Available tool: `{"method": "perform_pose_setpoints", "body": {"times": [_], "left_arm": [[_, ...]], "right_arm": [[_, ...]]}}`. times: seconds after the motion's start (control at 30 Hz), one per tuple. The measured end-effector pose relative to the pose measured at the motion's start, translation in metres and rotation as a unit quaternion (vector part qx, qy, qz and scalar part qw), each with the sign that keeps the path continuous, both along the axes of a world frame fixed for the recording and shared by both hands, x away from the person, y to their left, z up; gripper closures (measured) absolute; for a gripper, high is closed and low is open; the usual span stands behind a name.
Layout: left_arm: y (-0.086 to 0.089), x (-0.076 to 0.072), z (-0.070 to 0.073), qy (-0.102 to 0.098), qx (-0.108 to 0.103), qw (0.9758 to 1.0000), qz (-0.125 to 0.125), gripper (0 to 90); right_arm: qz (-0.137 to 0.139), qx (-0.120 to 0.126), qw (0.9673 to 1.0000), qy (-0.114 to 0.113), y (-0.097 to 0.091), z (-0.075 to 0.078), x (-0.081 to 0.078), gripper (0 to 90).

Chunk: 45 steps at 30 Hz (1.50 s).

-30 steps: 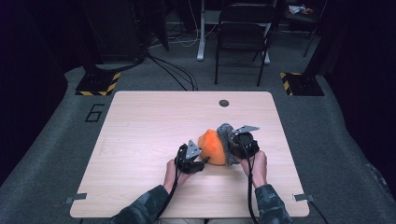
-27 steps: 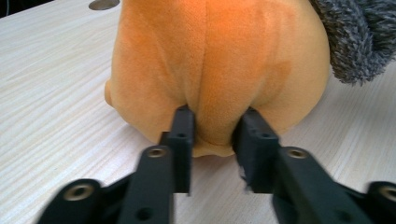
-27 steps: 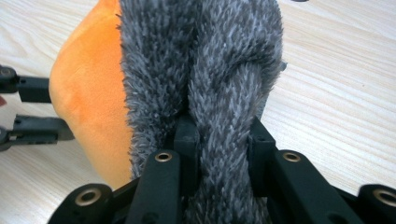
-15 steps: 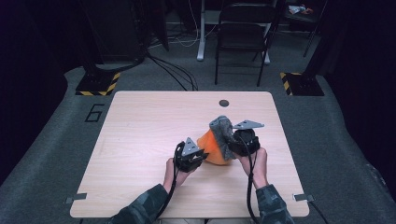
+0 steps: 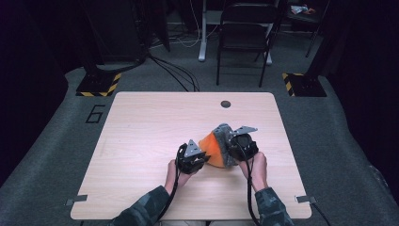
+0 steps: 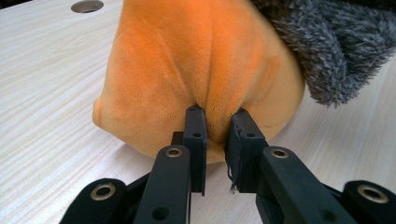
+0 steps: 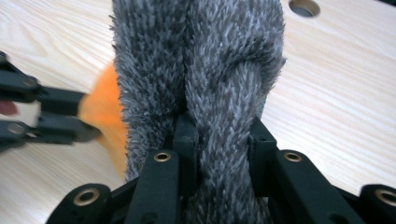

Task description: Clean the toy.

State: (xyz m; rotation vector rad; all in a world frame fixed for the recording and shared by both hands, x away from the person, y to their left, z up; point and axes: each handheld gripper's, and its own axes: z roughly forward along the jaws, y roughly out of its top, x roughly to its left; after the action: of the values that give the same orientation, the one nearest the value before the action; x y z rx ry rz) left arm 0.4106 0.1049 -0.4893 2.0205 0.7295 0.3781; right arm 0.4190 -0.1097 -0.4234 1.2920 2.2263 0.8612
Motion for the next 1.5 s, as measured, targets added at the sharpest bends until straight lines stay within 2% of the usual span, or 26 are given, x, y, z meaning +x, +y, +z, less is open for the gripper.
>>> {"method": "perform_pose_setpoints", "body": {"times": [0.23,0.33,0.43,0.5,0.57,0.67,0.7,0.77,0.83,0.93,1.03,1.1,1.17,1.23,1.3,1.33,1.4,1.47,1.5], "left_arm": [[0.002,0.002,-0.003,0.005,0.0,1.0,0.0,78.8],[0.0,0.002,-0.003,0.0,0.003,1.0,0.001,78.5],[0.0,0.002,-0.003,0.003,0.0,1.0,0.001,78.5],[0.001,0.002,-0.003,0.0,0.0,1.0,0.003,78.5],[0.001,0.002,-0.003,0.002,-0.003,1.0,0.002,78.5],[0.0,0.002,-0.003,-0.003,-0.002,1.0,0.004,78.3],[0.0,0.002,-0.003,-0.004,-0.004,1.0,0.004,78.3],[0.0,0.002,-0.003,0.002,-0.007,1.0,0.004,78.3],[0.001,0.002,-0.003,0.002,-0.005,1.0,0.001,78.1],[0.0,0.001,-0.002,0.0,-0.001,1.0,0.001,78.1],[-0.003,-0.001,-0.002,-0.008,0.0,1.0,0.0,78.1],[-0.004,-0.002,-0.001,-0.009,0.004,0.9999,-0.004,78.0],[-0.004,-0.002,-0.002,-0.005,0.002,1.0,-0.004,78.0],[-0.003,-0.002,-0.002,-0.004,0.005,1.0,-0.004,78.0],[-0.004,-0.002,-0.003,-0.003,0.007,1.0,-0.004,77.9],[-0.004,-0.001,-0.003,-0.002,0.006,1.0,-0.006,77.8],[-0.005,-0.001,-0.003,-0.005,0.005,1.0,-0.006,77.9],[-0.004,0.0,-0.003,-0.003,0.006,1.0,-0.006,77.9],[-0.003,0.0,-0.003,-0.001,0.005,1.0,-0.006,77.9]], "right_arm": [[-0.025,0.001,0.9988,0.041,-0.019,-0.016,0.009,71.4],[-0.032,0.003,0.9981,0.053,-0.027,-0.027,0.012,71.5],[-0.045,-0.002,0.9969,0.065,-0.032,-0.035,0.015,71.6],[-0.053,-0.005,0.9955,0.078,-0.035,-0.042,0.016,71.8],[-0.057,-0.019,0.9943,0.088,-0.037,-0.052,0.019,71.8],[-0.068,-0.021,0.9912,0.111,-0.041,-0.064,0.021,71.9],[-0.063,-0.017,0.9919,0.109,-0.044,-0.064,0.022,72.0],[-0.071,-0.01,0.9921,0.103,-0.049,-0.055,0.022,72.4],[-0.076,0.005,0.9936,0.083,-0.053,-0.039,0.02,72.6],[-0.068,0.034,0.9965,0.036,-0.051,-0.009,0.013,72.6],[-0.032,0.065,0.9973,-0.007,-0.037,0.018,0.001,72.6],[-0.005,0.064,0.9975,-0.028,-0.022,0.027,-0.005,72.5],[0.014,0.058,0.9977,-0.032,-0.006,0.027,-0.008,72.4],[0.015,0.033,0.9992,-0.018,0.007,0.018,-0.008,72.1],[0.011,0.006,0.9998,-0.016,0.012,0.007,-0.006,71.9],[0.01,-0.003,0.9998,-0.015,0.012,0.003,-0.004,71.9],[0.006,0.006,0.9999,-0.009,0.007,0.003,-0.003,71.8],[0.002,-0.005,1.0,-0.003,0.002,0.002,-0.002,71.8],[-0.001,0.0,1.0,0.001,0.0,0.0,0.0,71.8]]}}
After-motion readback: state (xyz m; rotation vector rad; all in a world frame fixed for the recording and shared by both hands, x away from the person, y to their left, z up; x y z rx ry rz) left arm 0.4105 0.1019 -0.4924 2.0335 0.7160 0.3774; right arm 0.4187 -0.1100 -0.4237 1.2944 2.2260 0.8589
